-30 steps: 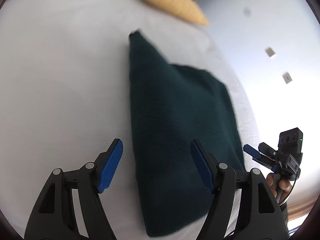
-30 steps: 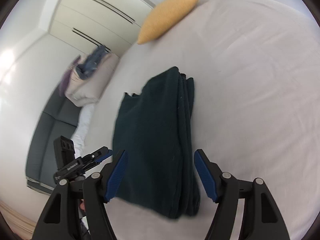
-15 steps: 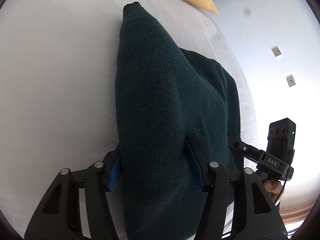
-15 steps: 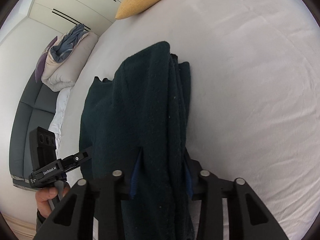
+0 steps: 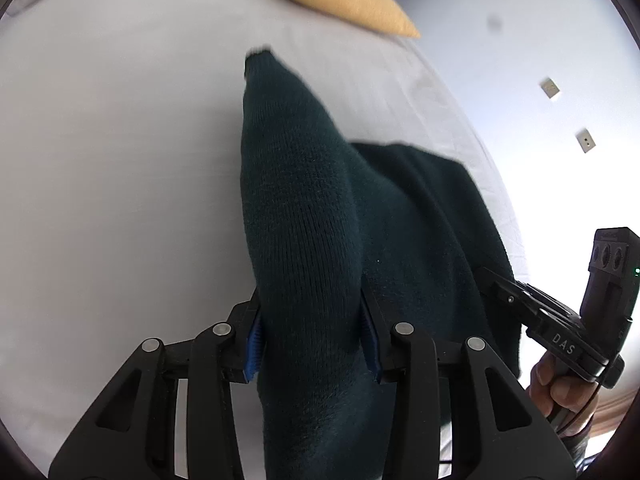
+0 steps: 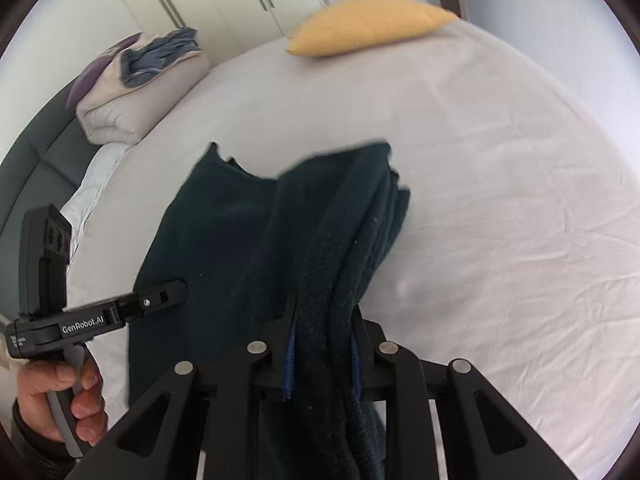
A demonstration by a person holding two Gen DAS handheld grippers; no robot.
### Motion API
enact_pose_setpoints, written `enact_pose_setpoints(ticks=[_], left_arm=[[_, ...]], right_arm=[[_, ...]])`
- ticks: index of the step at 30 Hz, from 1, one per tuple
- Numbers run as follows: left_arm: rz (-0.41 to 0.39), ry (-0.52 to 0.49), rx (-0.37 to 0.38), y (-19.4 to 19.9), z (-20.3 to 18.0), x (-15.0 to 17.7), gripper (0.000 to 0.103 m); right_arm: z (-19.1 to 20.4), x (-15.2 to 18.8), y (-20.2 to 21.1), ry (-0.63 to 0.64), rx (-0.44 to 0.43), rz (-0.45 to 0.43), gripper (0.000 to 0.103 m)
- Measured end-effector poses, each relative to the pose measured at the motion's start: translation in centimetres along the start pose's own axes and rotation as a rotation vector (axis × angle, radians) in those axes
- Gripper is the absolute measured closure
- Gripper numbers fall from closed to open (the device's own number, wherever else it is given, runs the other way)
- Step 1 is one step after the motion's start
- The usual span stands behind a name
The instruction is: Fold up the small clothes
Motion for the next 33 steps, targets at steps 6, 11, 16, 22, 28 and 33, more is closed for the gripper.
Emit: enact_pose_setpoints(ticks=[6,11,16,22,28,33], left_arm=[[-0.037,-0.062,-0.054,6.3,0.8,2.6,0.066],[-0.033,-0.018,-0.067,9.7,3.2,7.2,0.066],[-0.021,0.031,-0.053,10.3,4.7,11.6,0.066],[-0.026,0.032,-0.056,9.5,4.9,12.8,0.064],[-0.035,0.069,-0.051,8.6,6.6,13.6,0.054],[-0.071,0.118,-0.063,7.3,7.7,13.9,0.028]], right_arm=[[5.4,4.0,3.7,0.059,-0.063,-0.003,0.081],[8.4,8.9,5.0,0.027,-0.124,0.039,0.081],[9.4,13.5,5.9,-0.047,-0.145,0.073,0.081],[9.7,15.8,6.9,-0.083,-0.159,0.077,0.081],[8.2,17.2,5.3,-0.163,-0.166,0.098,0.075],[6.7,18.3,5.1,-0.282,-0.209,0.079,0.056]])
Point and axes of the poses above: each gripper's, at about its wrist camera, not at the fingertips, and y roughly against the way its jaws point, z to its left, x to its underside, the point moved 9 cm from there along -y, roughly the way its jaws point, and after that the axes turned 12 degrees about -z, right-handed, at the moved point
